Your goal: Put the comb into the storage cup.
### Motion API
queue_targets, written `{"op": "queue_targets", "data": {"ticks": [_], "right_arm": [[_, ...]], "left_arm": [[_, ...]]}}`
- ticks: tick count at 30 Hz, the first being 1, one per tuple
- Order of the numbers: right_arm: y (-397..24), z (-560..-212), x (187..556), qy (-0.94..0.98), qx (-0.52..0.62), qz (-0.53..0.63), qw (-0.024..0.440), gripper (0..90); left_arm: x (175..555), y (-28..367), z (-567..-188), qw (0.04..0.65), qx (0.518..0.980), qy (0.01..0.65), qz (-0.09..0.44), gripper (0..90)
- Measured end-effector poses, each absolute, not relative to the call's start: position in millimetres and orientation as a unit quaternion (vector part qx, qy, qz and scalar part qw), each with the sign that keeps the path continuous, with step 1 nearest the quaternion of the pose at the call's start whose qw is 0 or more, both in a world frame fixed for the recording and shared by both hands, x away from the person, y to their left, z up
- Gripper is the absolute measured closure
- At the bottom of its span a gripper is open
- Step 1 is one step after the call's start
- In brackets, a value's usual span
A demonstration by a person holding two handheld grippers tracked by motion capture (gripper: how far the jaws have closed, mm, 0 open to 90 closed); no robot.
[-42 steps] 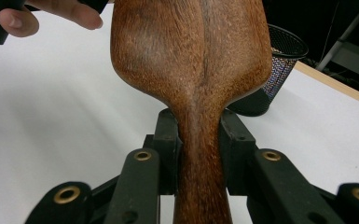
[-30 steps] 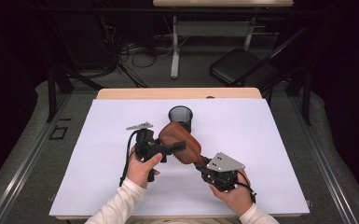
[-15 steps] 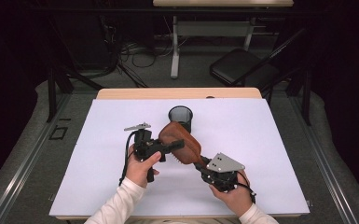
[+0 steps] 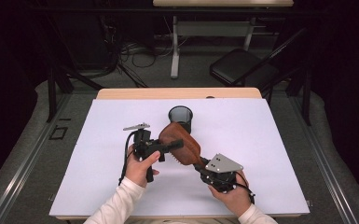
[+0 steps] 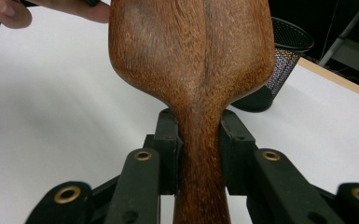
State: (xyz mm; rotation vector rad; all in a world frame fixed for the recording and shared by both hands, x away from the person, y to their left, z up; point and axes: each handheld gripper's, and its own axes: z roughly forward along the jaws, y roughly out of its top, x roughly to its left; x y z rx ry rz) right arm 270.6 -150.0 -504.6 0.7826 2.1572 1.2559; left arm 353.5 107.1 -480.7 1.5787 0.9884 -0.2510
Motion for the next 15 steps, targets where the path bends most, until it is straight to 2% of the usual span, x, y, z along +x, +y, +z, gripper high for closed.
{"op": "queue_targets", "data": {"ticks": [15], "right_arm": [[-148.3, -512.4, 277.3, 0.804, 0.293, 0.461, 0.236, 72.1]], "left_arm": [[353.0, 111.2, -483.8, 0.597, 0.652, 0.448, -0.135, 42.3]]}}
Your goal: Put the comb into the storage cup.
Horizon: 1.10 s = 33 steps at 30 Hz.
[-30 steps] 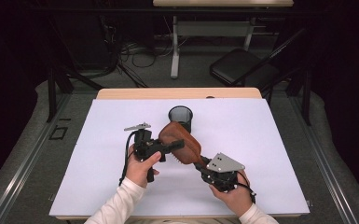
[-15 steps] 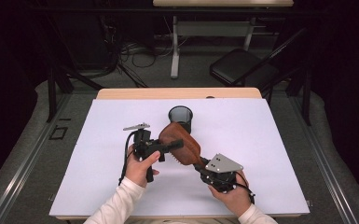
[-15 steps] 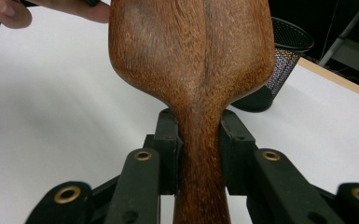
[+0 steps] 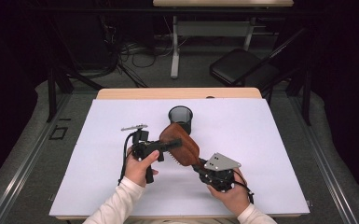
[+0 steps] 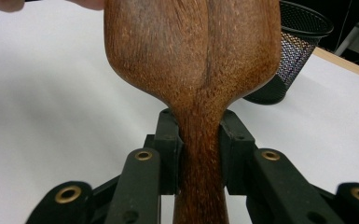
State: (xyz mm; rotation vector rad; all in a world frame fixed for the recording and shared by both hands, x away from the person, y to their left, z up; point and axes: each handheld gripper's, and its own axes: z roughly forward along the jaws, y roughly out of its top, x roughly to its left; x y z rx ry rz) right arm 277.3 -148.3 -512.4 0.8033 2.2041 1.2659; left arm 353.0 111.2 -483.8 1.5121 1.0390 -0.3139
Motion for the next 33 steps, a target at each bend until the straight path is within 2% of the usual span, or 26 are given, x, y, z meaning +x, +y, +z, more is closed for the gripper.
{"op": "queue_targets", "data": {"ticks": [33], "right_arm": [[-145.9, -515.2, 278.7, 0.805, 0.296, 0.462, 0.226, 72.0]], "left_arm": [[351.7, 113.2, -481.6, 0.597, 0.623, 0.475, -0.175, 49.4]]}}
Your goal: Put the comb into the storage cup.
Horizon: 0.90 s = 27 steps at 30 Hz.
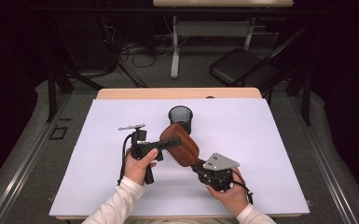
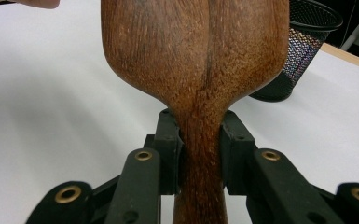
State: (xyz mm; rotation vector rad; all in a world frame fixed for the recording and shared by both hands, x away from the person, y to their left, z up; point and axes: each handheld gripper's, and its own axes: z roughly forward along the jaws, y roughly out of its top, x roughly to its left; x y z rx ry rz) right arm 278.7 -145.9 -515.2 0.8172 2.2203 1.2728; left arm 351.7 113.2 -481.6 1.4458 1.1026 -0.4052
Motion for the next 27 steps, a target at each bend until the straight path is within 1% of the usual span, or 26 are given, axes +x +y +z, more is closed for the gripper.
{"op": "queue_targets", "data": {"ticks": [8, 27], "right_arm": [[-147, -515, 279, 0.803, 0.304, 0.465, 0.217, 71.9], [-151, -514, 282, 0.793, 0.326, 0.471, 0.208, 71.3]], "left_arm": [[357, 113, -481, 0.585, 0.624, 0.483, -0.188, 50.1], [367, 103, -467, 0.552, 0.641, 0.496, -0.195, 50.5]]}}
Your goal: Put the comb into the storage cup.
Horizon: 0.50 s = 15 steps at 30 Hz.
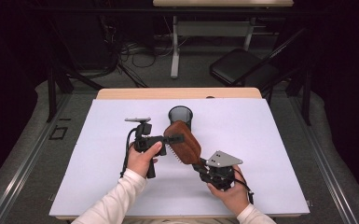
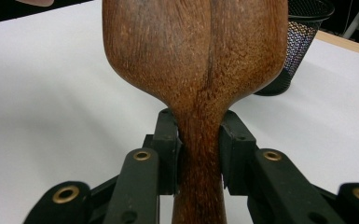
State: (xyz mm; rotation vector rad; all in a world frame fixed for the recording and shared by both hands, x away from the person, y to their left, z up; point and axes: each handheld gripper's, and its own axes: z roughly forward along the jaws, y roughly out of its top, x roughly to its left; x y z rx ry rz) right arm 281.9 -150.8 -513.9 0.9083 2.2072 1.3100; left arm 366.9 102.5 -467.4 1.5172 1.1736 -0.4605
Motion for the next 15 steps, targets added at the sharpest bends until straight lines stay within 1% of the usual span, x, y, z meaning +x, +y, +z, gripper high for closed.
{"op": "queue_targets", "data": {"ticks": [6, 9, 15], "right_arm": [[-151.4, -512.8, 281.5, 0.790, 0.328, 0.475, 0.207, 70.2], [-151.5, -512.9, 281.6, 0.788, 0.330, 0.476, 0.209, 68.0], [-152.1, -512.6, 281.8, 0.786, 0.333, 0.477, 0.209, 67.3]], "left_arm": [[369.1, 102.0, -465.0, 0.547, 0.643, 0.500, -0.196, 50.5], [370.7, 102.3, -464.8, 0.543, 0.646, 0.500, -0.196, 50.6], [374.3, 102.8, -466.0, 0.537, 0.647, 0.505, -0.194, 50.7]]}}
